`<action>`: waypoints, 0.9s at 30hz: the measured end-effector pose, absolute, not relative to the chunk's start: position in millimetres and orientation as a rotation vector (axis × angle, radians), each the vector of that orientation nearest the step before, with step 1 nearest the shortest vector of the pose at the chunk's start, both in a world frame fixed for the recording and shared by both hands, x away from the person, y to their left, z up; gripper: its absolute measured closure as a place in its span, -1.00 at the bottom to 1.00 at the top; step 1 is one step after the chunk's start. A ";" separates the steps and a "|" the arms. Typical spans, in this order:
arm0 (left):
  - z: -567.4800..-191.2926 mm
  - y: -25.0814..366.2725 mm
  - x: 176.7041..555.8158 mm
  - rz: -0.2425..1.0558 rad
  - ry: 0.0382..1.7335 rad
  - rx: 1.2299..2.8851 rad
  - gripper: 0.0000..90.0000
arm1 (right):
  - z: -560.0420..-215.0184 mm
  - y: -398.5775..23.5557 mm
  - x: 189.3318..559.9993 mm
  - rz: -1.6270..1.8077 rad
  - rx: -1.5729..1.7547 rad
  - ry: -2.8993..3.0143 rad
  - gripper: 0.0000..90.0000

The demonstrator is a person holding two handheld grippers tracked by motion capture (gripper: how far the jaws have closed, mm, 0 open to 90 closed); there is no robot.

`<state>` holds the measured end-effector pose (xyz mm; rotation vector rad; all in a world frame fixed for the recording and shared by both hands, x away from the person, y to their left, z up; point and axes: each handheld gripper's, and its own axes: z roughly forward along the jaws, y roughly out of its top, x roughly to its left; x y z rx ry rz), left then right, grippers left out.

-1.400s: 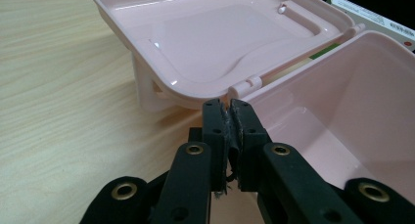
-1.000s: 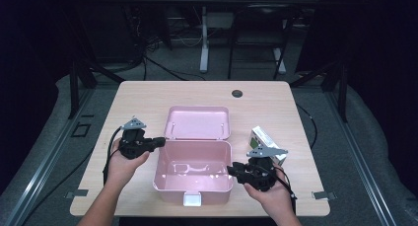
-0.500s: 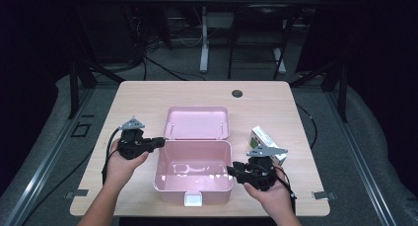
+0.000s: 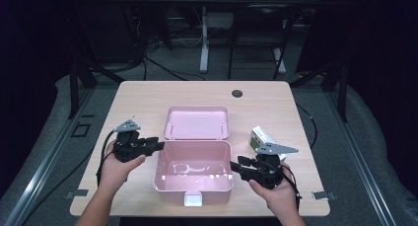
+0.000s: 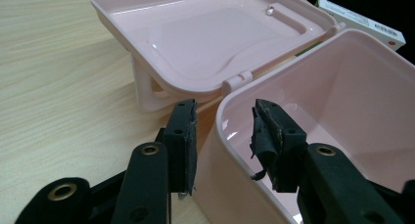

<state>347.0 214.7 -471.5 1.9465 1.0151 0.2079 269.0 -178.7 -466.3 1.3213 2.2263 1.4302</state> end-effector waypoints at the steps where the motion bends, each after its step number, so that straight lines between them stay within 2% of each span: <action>1: -471.6 213.9 346.6 0.217 1.015 1.942 0.33 | -465.8 -180.0 269.2 1.436 1.321 2.220 0.30; 13: -465.8 223.5 343.7 0.233 1.016 1.932 0.20 | -463.0 -194.5 273.8 1.488 1.284 2.174 0.22; 18: -462.0 227.9 342.5 0.229 1.026 1.920 0.17 | -463.1 -196.3 277.1 1.459 1.272 2.206 0.07; 27: -459.3 233.1 341.5 0.221 1.037 1.936 0.08 | -457.1 -197.8 283.6 1.434 1.237 2.209 -0.05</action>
